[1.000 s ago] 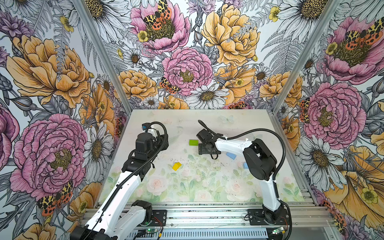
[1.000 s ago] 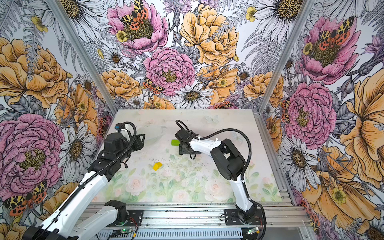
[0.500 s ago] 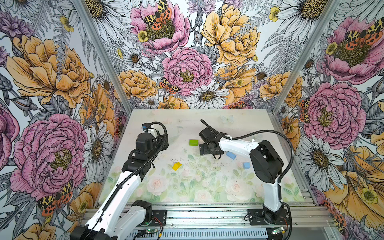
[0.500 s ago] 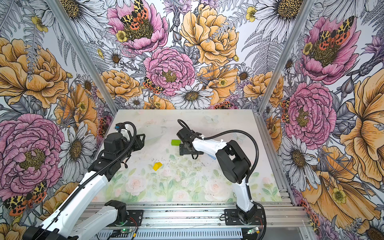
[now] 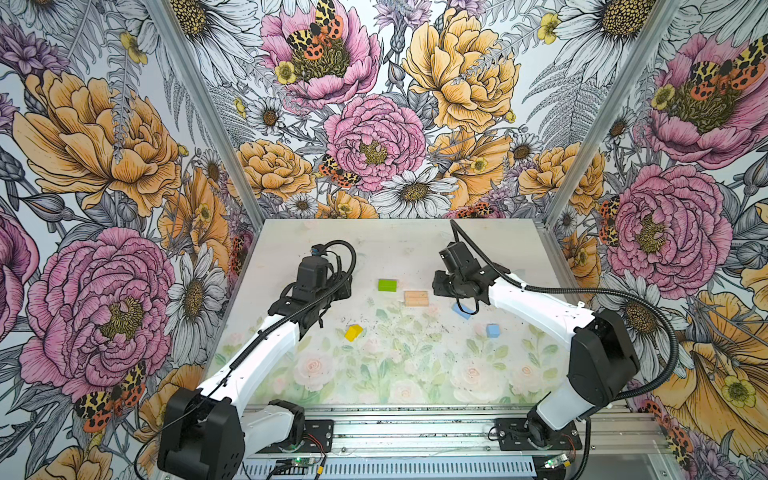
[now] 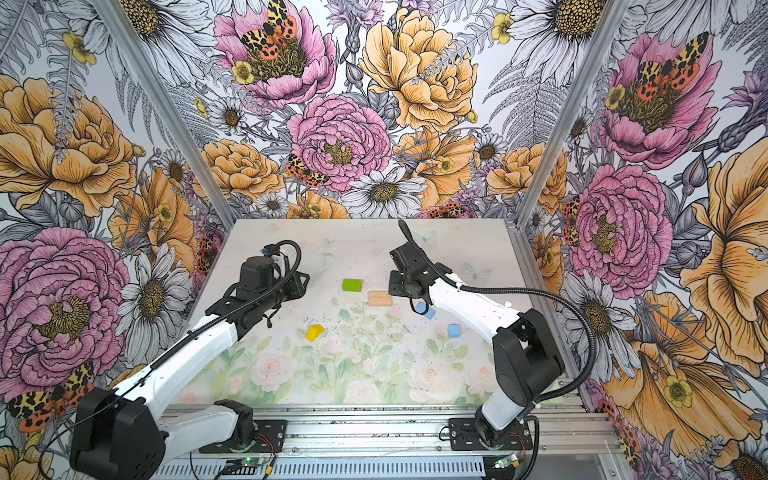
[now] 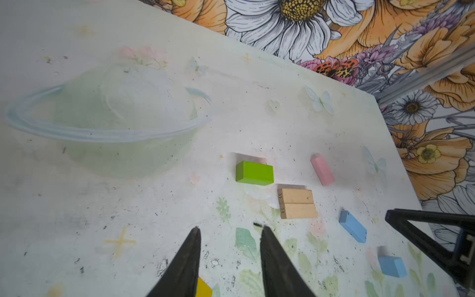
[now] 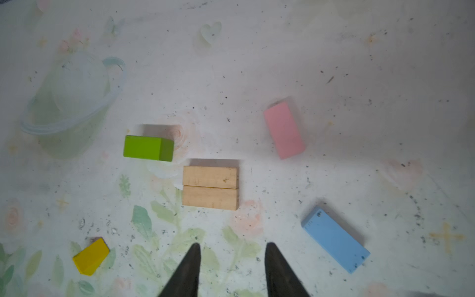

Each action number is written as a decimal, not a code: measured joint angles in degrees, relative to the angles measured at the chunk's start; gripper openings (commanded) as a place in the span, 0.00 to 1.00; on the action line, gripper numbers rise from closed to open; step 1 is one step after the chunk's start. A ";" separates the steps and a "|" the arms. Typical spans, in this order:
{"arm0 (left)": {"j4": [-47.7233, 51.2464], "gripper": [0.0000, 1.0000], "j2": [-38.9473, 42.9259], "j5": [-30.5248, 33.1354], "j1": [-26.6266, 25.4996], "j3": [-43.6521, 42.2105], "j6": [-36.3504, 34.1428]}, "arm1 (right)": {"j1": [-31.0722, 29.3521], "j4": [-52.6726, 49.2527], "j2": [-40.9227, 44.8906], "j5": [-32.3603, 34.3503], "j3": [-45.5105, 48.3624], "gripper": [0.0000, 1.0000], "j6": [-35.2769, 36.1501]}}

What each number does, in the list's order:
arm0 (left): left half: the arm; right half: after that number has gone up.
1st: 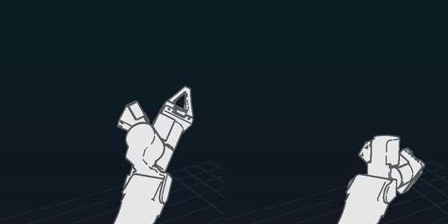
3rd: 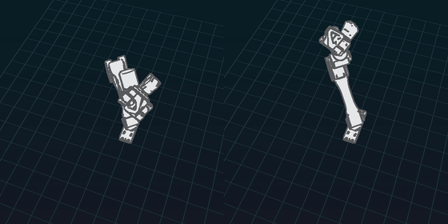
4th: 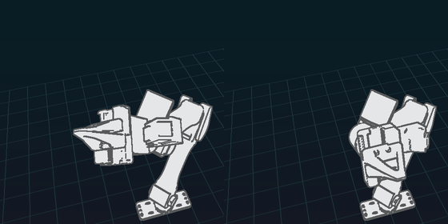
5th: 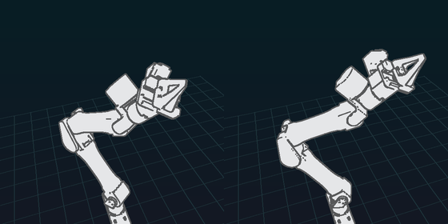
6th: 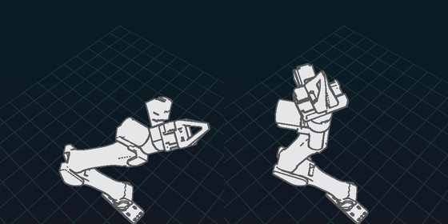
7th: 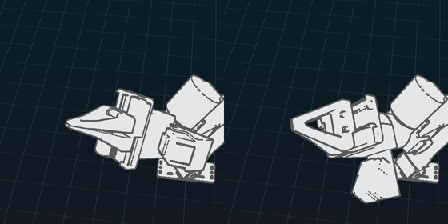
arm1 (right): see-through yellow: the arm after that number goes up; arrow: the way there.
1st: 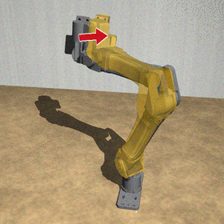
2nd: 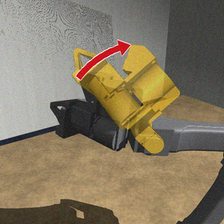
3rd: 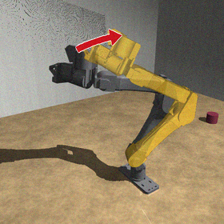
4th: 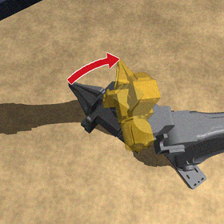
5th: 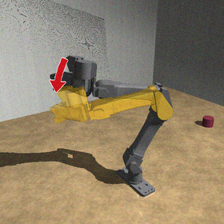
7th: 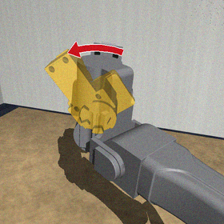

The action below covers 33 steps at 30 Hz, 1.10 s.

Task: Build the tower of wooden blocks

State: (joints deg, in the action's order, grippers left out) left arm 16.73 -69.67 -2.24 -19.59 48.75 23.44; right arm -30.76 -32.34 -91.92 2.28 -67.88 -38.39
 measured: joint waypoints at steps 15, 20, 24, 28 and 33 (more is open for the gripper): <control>2.62 0.34 -17.62 -0.24 -6.97 13.16 -1.36 | 10.14 7.39 6.56 -6.73 12.20 0.00 0.15; 3.72 0.35 -21.11 -0.24 -7.78 16.06 -1.62 | 12.02 8.26 6.75 -7.52 13.86 0.00 0.15; 5.16 0.36 -23.52 -0.17 -8.68 17.94 -2.60 | 12.48 8.33 6.80 -8.13 14.95 0.00 0.15; 5.97 0.38 -24.46 -0.17 -8.96 18.62 -3.04 | 12.87 8.52 7.04 -8.17 15.72 0.00 0.13; 6.29 0.42 -24.68 -0.13 -9.05 18.84 -3.45 | 13.14 8.61 7.98 -8.13 16.79 0.00 -0.09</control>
State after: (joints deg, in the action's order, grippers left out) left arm 23.03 -94.35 -2.37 -28.64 67.59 19.99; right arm -17.63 -23.73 -83.94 -5.85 -51.09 -38.48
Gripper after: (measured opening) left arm 0.406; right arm 0.042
